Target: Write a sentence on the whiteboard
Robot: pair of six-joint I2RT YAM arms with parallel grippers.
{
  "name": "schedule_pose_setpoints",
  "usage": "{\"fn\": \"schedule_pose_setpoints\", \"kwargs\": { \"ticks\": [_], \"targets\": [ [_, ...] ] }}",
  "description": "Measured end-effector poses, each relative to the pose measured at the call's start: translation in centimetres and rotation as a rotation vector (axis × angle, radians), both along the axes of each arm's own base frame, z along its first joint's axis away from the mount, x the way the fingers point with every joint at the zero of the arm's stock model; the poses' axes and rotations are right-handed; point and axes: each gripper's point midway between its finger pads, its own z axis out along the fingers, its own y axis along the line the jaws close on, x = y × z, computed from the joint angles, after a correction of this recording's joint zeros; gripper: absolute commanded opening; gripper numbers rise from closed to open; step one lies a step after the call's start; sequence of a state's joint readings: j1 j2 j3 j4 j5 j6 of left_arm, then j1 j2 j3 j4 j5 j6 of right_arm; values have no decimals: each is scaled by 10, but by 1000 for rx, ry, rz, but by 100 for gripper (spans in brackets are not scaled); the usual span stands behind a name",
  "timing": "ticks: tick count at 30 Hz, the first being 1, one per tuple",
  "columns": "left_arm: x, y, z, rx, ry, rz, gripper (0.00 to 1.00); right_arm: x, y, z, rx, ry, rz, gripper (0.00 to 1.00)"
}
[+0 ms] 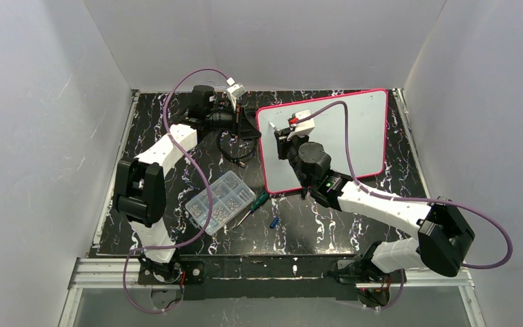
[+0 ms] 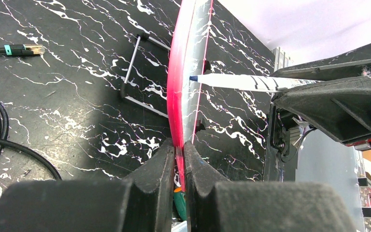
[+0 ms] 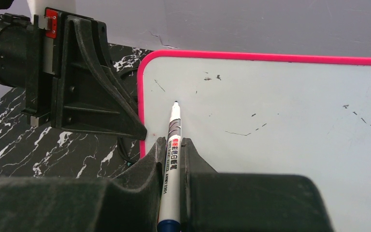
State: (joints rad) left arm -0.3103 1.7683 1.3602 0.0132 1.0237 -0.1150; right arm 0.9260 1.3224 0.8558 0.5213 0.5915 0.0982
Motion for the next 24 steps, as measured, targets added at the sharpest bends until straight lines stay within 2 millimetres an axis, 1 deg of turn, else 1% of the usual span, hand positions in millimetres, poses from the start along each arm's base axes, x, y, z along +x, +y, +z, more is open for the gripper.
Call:
{"fn": "schedule_pose_setpoints", "kwargs": {
  "ticks": [11, 24],
  "targets": [
    [0, 0, 0, 7, -2, 7, 0, 3, -8, -1, -16, -4, -51, 1],
    [-2, 0, 1, 10, -3, 5, 0, 6, -26, 5, -17, -15, -141, 1]
  ]
}}
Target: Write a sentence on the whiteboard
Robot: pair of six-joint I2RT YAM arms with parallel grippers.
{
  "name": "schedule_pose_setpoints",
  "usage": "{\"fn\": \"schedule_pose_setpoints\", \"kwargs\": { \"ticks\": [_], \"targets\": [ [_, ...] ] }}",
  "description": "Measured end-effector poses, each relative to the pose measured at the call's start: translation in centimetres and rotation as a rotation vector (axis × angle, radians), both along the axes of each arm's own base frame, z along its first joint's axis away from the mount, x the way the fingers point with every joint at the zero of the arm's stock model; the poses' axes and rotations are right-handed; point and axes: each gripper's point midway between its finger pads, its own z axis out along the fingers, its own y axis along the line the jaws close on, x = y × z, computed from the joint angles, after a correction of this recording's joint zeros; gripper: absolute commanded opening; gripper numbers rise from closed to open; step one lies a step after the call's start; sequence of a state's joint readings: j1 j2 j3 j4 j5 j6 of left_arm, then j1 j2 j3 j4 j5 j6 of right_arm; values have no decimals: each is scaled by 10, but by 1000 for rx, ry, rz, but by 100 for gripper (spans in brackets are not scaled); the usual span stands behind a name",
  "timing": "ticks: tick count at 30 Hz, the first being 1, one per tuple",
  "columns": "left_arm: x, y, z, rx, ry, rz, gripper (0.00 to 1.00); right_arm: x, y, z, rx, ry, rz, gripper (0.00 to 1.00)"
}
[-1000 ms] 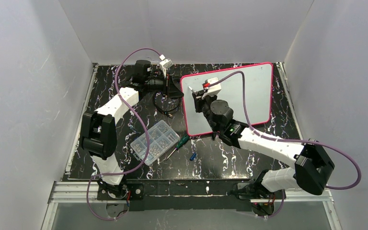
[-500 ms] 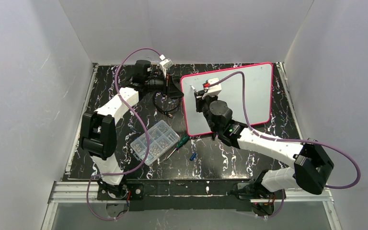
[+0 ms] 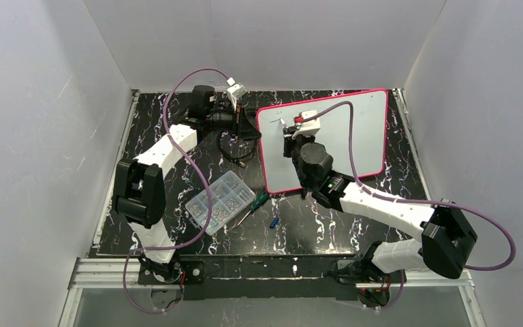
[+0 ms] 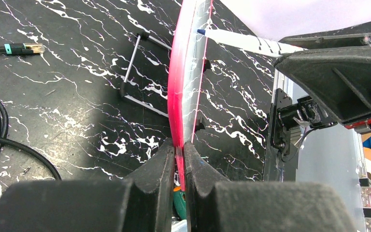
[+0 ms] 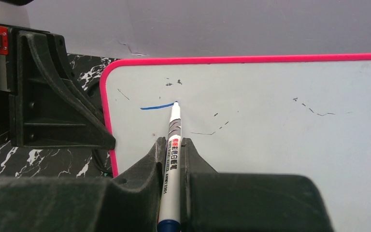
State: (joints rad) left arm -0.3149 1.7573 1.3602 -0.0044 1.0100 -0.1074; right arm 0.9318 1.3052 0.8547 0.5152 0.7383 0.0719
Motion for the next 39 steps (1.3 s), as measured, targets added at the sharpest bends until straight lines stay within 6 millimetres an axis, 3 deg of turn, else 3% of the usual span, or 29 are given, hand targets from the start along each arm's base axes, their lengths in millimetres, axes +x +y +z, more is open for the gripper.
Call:
{"fn": "schedule_pose_setpoints", "kwargs": {
  "ticks": [12, 23, 39],
  "targets": [
    [-1, 0, 0, 1, 0, -1, 0, -15, 13, 18, 30, -29, 134, 1],
    [-1, 0, 0, 1, -1, -1, 0, -11, 28, -9, -36, 14, 177, 1],
    [0, 0, 0, 3, -1, 1, 0, -9, 25, -8, -41, 6, 157, 1]
  ]
}}
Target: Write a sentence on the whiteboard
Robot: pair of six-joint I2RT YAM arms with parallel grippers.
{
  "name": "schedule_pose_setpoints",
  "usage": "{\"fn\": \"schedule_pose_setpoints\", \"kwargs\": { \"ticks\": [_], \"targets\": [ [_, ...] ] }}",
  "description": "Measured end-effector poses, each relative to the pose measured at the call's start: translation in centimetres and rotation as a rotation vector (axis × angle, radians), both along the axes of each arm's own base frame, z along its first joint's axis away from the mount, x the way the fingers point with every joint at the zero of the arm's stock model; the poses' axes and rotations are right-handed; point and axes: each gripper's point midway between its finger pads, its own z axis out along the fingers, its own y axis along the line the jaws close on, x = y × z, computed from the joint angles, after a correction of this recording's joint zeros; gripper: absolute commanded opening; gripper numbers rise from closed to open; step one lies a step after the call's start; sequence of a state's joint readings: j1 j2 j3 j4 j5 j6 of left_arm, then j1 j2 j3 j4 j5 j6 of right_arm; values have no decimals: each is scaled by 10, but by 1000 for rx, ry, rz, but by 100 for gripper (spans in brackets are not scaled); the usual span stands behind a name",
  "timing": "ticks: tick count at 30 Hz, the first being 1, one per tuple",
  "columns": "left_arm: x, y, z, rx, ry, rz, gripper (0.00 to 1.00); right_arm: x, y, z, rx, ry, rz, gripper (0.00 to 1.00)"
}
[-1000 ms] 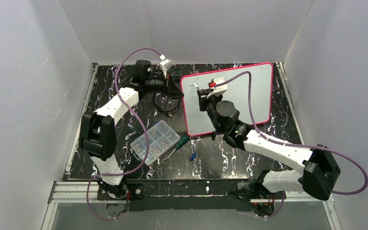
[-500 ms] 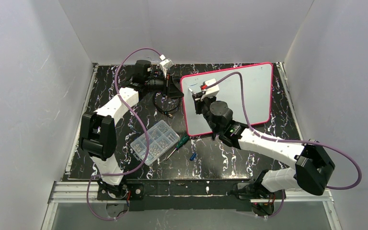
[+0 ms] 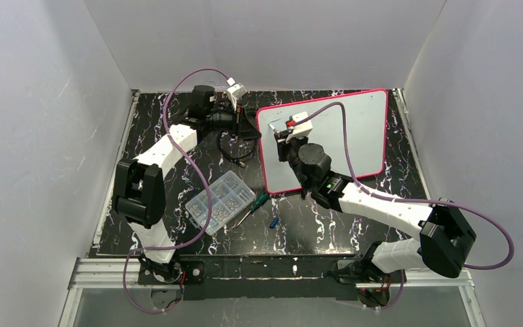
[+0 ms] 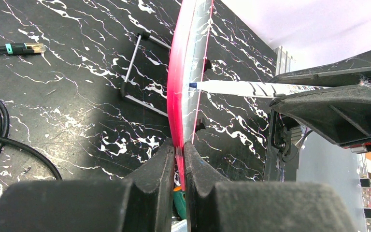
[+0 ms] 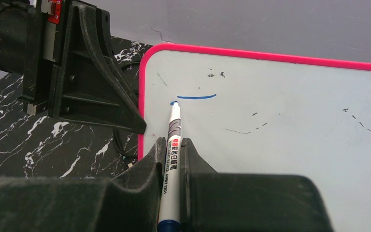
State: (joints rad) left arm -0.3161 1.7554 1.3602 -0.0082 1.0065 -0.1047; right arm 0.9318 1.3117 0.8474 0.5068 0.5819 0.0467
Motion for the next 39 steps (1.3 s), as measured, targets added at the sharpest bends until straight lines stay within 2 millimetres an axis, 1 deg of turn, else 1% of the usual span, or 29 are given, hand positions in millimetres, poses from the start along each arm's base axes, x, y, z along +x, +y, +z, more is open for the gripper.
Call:
{"fn": "schedule_pose_setpoints", "kwargs": {
  "ticks": [9, 16, 24, 26, 29, 33, 39],
  "targets": [
    [0, 0, 0, 1, -1, 1, 0, -1, 0, -3, 1, 6, 0, 1],
    [3, 1, -1, 9, -3, 14, 0, -13, 3, -26, -18, 49, 24, 1],
    [3, 1, -2, 10, -3, 15, 0, -29, 2, -48, -39, 98, 45, 1],
    [2, 1, -1, 8, -2, 13, 0, -32, 2, -50, -48, 107, 50, 1],
    [1, 0, -1, 6, -2, 9, 0, -36, 1, -47, -48, 107, 55, 1],
    [1, 0, -1, 6, -2, 8, 0, -38, -3, -33, -22, 85, 57, 1],
    [1, 0, -1, 5, -2, 8, 0, -31, -2, -21, -30, 51, 32, 1]
  ]
}}
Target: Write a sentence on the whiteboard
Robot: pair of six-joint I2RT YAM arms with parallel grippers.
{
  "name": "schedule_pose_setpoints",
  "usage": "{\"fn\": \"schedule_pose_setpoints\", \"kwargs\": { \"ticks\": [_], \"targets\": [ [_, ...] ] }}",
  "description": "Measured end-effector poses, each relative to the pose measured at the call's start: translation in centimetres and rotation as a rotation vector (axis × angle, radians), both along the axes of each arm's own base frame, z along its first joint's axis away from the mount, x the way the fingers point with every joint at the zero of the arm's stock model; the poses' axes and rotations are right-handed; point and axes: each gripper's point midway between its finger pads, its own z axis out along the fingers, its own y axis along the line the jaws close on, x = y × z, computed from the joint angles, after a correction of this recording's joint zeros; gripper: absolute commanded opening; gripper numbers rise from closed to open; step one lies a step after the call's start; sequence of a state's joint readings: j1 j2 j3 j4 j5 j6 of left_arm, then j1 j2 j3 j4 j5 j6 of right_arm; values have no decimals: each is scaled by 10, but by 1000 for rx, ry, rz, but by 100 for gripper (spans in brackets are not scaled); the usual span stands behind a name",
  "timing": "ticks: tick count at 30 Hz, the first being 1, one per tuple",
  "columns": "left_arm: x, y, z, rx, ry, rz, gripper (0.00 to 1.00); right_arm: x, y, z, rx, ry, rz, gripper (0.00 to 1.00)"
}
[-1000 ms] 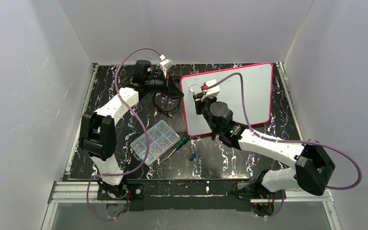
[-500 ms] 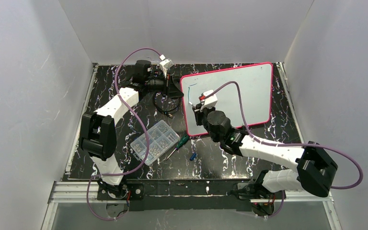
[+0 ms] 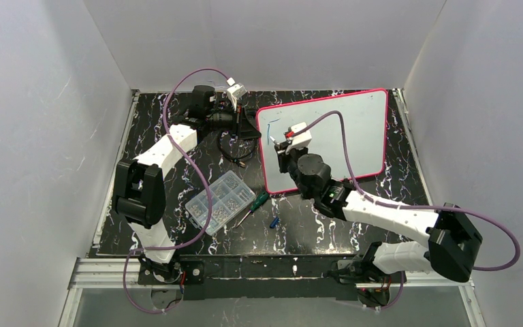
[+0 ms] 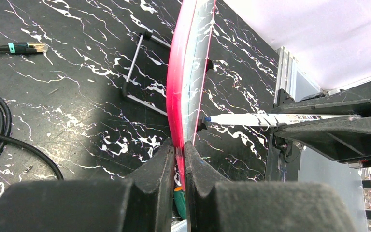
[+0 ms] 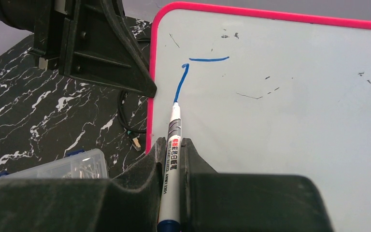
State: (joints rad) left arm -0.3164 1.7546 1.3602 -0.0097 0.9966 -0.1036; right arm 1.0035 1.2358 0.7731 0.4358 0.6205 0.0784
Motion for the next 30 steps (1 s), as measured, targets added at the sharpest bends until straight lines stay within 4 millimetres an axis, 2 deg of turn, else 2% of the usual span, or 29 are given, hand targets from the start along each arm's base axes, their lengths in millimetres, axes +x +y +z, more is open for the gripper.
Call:
{"fn": "schedule_pose_setpoints", "kwargs": {
  "ticks": [13, 30],
  "targets": [
    [-1, 0, 1, 3, -5, -2, 0, 12, 9, -6, -45, -23, -23, 1],
    [-2, 0, 0, 7, -7, -4, 0, 16, -2, -1, -43, -37, -89, 1]
  ]
}}
